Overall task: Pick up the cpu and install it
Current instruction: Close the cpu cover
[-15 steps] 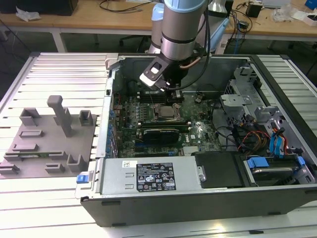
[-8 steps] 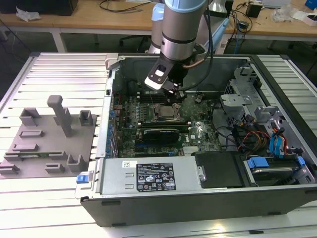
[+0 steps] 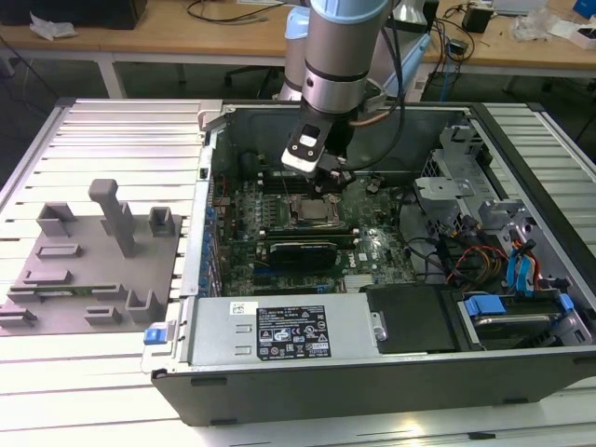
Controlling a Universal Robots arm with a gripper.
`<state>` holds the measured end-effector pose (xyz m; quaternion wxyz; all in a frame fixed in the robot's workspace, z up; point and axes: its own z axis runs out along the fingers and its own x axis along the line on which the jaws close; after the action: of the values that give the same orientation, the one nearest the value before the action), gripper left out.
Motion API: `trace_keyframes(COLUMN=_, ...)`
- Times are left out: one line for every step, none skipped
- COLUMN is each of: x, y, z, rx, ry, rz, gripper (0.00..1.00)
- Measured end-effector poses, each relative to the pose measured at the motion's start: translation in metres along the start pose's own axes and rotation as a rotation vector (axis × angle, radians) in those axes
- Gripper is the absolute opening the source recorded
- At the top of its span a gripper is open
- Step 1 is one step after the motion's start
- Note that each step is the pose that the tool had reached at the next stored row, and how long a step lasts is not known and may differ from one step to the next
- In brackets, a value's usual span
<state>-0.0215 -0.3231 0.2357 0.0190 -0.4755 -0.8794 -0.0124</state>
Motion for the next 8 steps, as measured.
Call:
trace_keyframes(x=0.0000, y=0.0000, z=0.0000, rx=0.0011, ry=0.0001, rz=-0.024, gripper=0.11)
trace_keyframes(x=0.0000, y=0.0000, z=0.0000, rx=0.0023, ry=0.0002, rz=-0.051, gripper=0.11)
trace_keyframes(x=0.0000, y=0.0000, z=0.0001, rx=0.0032, ry=0.0002, rz=-0.070, gripper=0.11)
trace_keyframes(x=0.0000, y=0.0000, z=0.0001, rx=0.0042, ry=0.0004, rz=-0.093, gripper=0.11)
trace_keyframes(x=0.0000, y=0.0000, z=0.0001, rx=0.0051, ry=0.0004, rz=-0.112, gripper=0.11)
trace_keyframes(x=0.0000, y=0.0000, z=0.0002, rx=0.0066, ry=0.0005, rz=-0.145, gripper=0.11)
trace_keyframes(x=0.0000, y=0.0000, z=0.0002, rx=0.0077, ry=0.0006, rz=-0.169, gripper=0.11)
trace_keyframes(x=0.0000, y=0.0000, z=0.0002, rx=0.0085, ry=0.0007, rz=-0.187, gripper=0.11)
